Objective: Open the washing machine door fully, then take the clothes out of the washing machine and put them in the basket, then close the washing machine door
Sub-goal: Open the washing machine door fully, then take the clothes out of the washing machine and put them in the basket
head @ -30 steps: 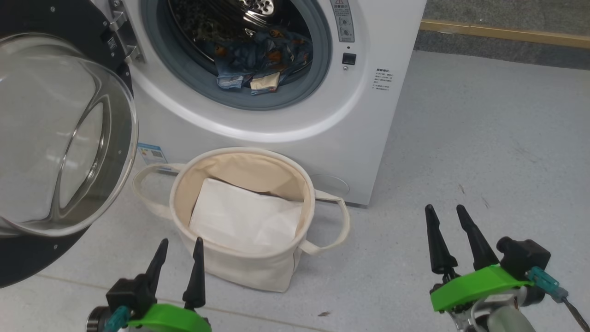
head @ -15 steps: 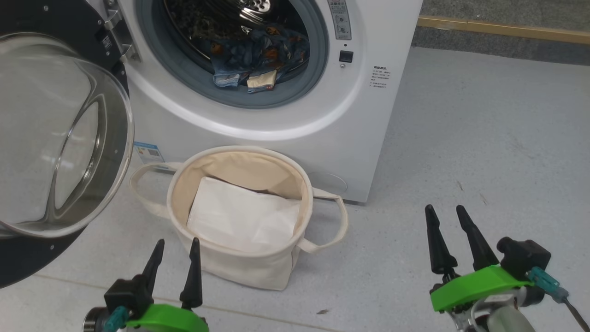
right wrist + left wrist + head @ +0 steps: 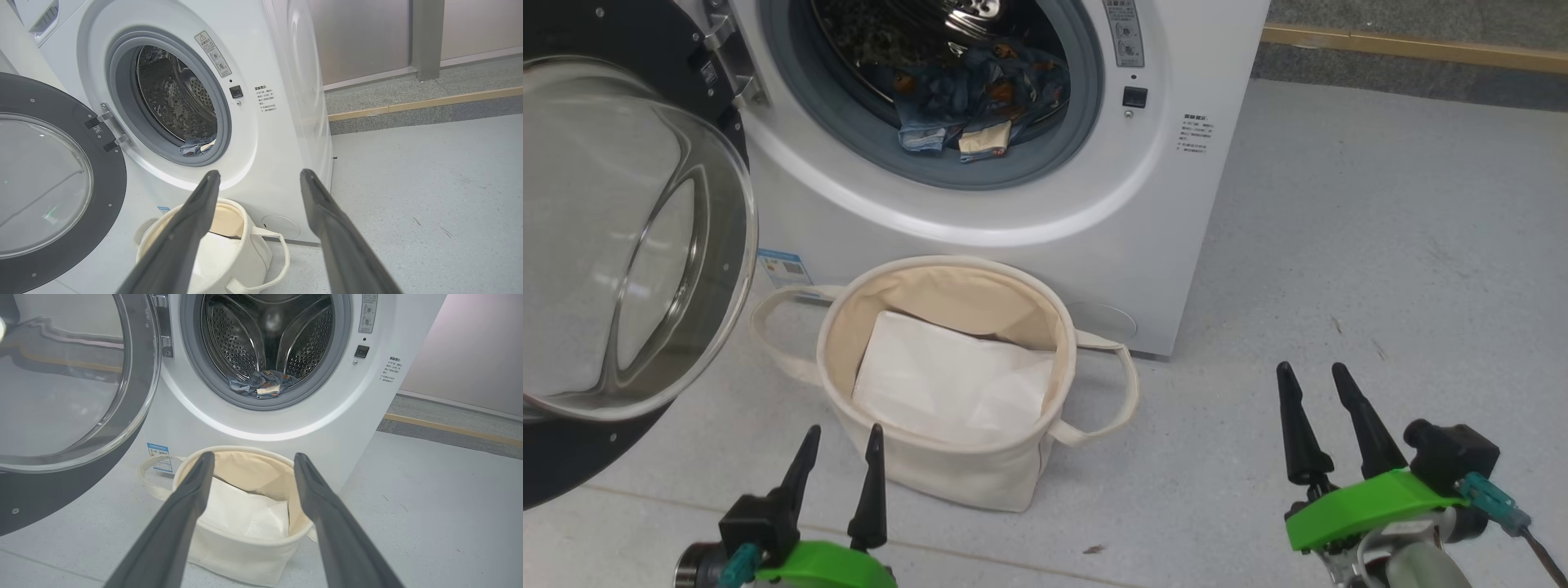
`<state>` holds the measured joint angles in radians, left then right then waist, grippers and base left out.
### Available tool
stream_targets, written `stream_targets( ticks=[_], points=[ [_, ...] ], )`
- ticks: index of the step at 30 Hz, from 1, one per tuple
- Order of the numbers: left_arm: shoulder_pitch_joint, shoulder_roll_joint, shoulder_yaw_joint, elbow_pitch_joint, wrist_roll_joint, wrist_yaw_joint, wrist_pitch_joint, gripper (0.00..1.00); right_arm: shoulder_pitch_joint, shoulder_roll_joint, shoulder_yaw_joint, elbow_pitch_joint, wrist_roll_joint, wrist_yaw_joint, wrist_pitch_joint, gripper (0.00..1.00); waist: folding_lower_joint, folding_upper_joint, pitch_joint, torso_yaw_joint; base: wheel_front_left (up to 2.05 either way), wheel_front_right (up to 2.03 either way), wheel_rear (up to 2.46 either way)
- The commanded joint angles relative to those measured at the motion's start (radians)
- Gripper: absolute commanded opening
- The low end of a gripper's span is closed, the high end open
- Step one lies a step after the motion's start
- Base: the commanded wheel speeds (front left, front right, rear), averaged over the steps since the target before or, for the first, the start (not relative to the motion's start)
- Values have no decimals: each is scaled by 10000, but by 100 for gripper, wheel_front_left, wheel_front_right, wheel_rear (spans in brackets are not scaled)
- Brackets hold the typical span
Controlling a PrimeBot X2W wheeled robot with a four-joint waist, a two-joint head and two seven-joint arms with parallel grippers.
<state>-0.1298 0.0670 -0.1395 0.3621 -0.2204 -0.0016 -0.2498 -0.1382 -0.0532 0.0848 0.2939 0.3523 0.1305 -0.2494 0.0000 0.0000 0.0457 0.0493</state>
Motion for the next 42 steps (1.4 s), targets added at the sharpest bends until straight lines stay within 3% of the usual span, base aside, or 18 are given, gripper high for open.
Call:
stream_targets(
  ticks=[1, 21, 42],
  points=[
    [-319, 24, 374, -205, 89, -65, -120, 100, -252, 30, 228, -308, -74, 2, -124, 100, 0, 0, 10, -1, 0, 0, 0],
    [-565, -110, 262, 505, -243, -626, -120, 100, -329, 30, 190, -217, 24, 2, -124, 100, 0, 0, 74, 17, 9, -14, 4],
    [-698, -129, -362, 455, 184, -912, -120, 100, -434, 30, 240, -253, 47, 2, -124, 100, 0, 0, 291, 47, 155, -173, 18]
  ],
)
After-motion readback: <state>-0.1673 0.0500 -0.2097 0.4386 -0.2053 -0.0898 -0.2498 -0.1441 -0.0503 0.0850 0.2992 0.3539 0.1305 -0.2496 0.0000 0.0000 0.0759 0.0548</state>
